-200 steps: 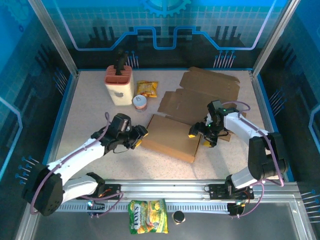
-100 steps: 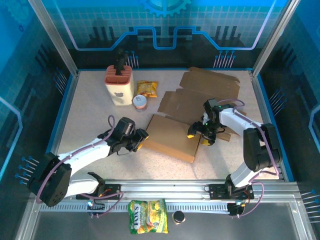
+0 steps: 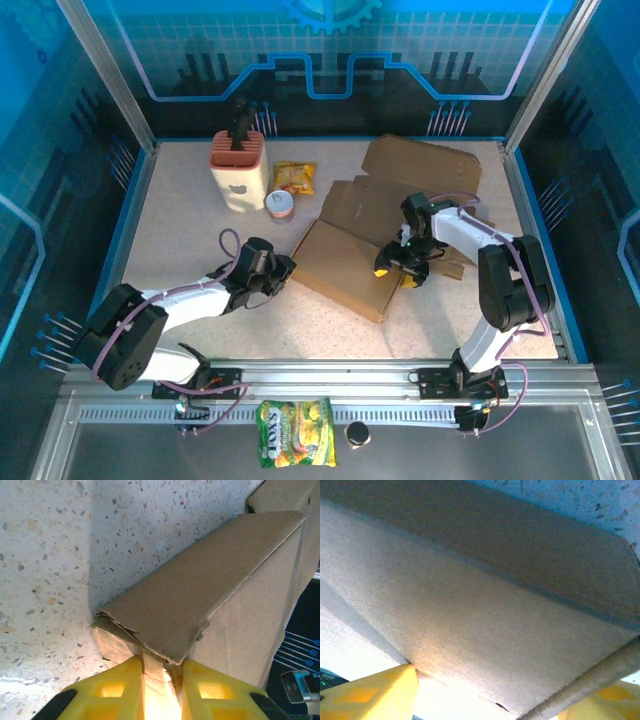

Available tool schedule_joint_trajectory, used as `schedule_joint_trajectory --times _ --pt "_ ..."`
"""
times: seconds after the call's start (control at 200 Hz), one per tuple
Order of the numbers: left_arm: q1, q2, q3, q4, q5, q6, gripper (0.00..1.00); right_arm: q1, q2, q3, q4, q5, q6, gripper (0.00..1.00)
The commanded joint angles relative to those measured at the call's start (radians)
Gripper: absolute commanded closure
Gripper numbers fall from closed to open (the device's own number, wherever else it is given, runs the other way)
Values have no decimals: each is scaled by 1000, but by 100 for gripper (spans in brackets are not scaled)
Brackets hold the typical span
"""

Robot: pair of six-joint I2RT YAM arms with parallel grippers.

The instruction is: Fold the paper box

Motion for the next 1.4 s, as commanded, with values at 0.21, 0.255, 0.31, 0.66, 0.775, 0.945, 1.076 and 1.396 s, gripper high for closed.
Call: schedule_joint_trajectory --times 0.21,0.255,0.31,0.66,0.775,0.945,1.076,1.396 --pt "-12 -316 -56 -419 -118 -20 61 173 73 37 83 -24 74 35" --pt "10 -396 -54 -505 -118 -11 55 209 80 47 103 -27 114 36" --pt "37 -490 -31 -608 -114 29 50 251 91 62 131 -24 171 36" --pt "86 -824 106 -1095 -141 120 41 466 312 330 337 -29 532 40" --pt "88 -825 139 -1066 -122 189 42 520 441 511 388 -42 595 40" --pt "88 -809 190 -1061 -117 288 39 567 666 888 239 -36 556 26" --pt "90 -803 212 -1040 -105 332 37 557 605 868 225 32 517 19" --pt "92 -670 255 -849 -6 422 34 440 72 509 271 243 353 12"
